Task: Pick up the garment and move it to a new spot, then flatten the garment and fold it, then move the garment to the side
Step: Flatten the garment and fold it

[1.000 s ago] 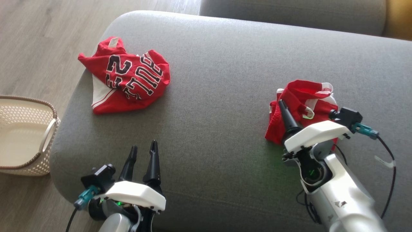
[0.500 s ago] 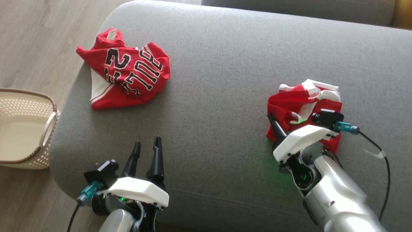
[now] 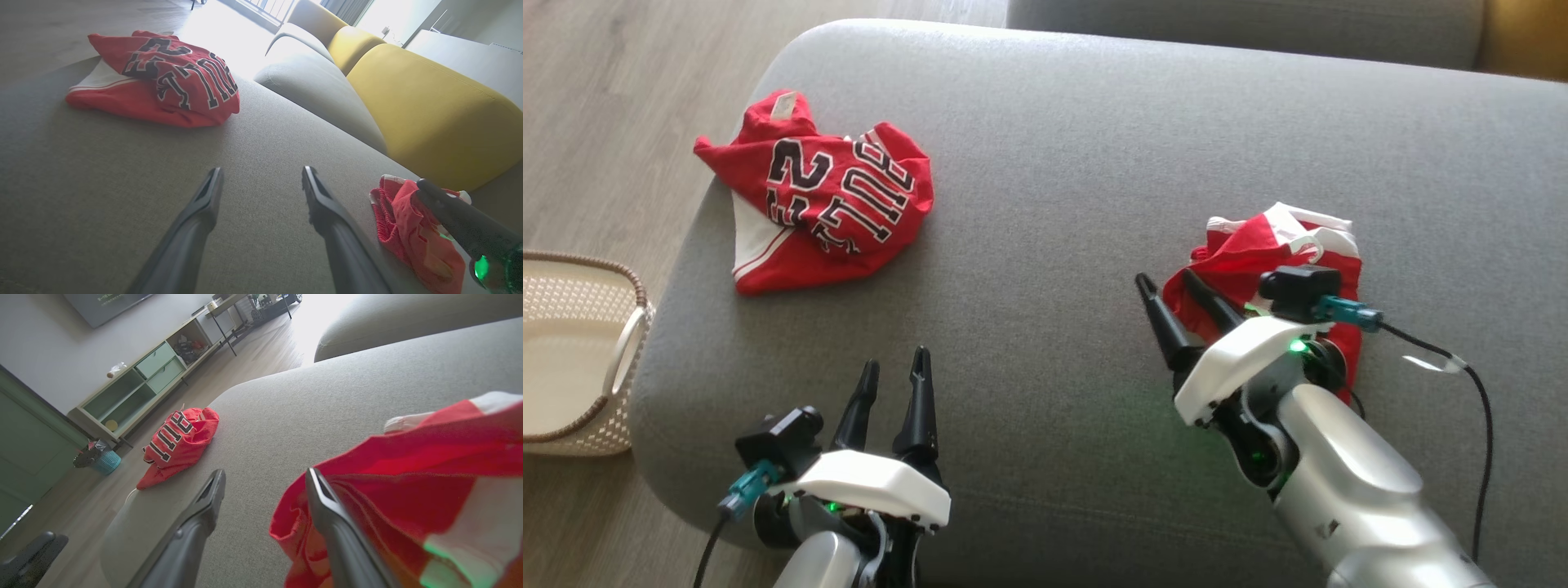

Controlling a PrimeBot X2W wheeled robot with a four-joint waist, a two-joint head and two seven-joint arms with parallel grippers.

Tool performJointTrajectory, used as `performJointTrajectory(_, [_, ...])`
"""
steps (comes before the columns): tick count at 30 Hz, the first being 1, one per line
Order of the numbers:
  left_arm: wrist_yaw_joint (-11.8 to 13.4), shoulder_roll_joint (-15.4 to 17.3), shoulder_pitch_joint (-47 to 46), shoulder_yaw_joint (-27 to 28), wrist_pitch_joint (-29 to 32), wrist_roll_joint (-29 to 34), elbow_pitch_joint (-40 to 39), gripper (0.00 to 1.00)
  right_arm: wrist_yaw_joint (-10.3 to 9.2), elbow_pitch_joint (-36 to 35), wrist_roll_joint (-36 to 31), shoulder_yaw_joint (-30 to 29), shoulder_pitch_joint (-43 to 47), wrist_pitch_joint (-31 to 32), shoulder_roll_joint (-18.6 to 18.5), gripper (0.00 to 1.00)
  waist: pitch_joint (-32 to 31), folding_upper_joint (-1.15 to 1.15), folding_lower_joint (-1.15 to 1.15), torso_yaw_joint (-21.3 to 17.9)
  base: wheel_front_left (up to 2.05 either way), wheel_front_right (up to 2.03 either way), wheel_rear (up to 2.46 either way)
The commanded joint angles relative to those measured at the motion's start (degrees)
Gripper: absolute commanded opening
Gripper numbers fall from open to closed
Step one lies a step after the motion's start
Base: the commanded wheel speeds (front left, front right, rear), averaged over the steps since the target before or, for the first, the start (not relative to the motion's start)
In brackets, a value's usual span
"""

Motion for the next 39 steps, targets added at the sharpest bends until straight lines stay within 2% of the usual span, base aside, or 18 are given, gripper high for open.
performJointTrajectory(1, [0.29,0.11,-2.17,2.10,-0.71,-0.24,-1.71,1.00,0.00,-2.42,-2.09,1.89,-2.22,-0.48,0.48,1.00,-0.36,0.00,0.00,-0.45,0.00,0.00,0.00])
performJointTrajectory(6, [0.25,0.11,-1.73,2.52,-0.71,0.08,-1.68,1.00,0.00,-3.92,-6.72,4.14,-1.69,0.49,-0.14,1.00,-0.93,0.00,0.00,-1.52,0.00,0.00,0.00])
performJointTrajectory(10, [0.21,0.11,-1.64,2.92,-0.71,0.15,-1.83,1.00,0.00,-7.28,-6.49,2.68,-0.44,0.29,0.00,1.00,-1.78,0.00,0.00,-2.33,0.00,0.00,0.00])
performJointTrajectory(15, [0.21,0.11,-1.18,4.26,-0.71,0.84,-3.06,1.00,0.00,-12.86,-9.24,-2.58,2.66,-1.69,-1.41,1.00,-3.07,0.00,0.00,-4.11,0.00,0.00,0.00])
performJointTrajectory(21, [0.12,0.11,-0.19,6.32,-0.71,1.61,-4.99,1.00,0.00,-20.54,-16.06,-10.15,8.65,-3.64,-2.47,1.00,-4.31,0.00,0.00,-6.56,0.00,0.00,0.00])
performJointTrajectory(29, [-0.43,0.11,1.44,8.11,-0.71,2.61,-7.44,1.00,0.00,-32.97,-26.18,-22.82,21.72,-4.72,-0.23,1.00,-4.88,0.00,0.00,-10.10,0.00,0.00,0.00])
performJointTrajectory(32, [-0.79,0.11,1.98,8.04,-0.71,3.57,-7.47,1.00,0.00,-35.32,-27.87,-24.70,25.21,-4.82,0.44,1.00,-4.83,0.00,0.00,-11.09,0.00,0.00,0.00])
performJointTrajectory(39, [-1.02,0.11,3.06,7.26,-0.71,4.44,-7.28,1.00,0.00,-36.37,-29.47,-24.80,28.54,-5.20,0.89,1.00,-4.65,0.00,0.00,-12.32,0.00,0.00,0.00])
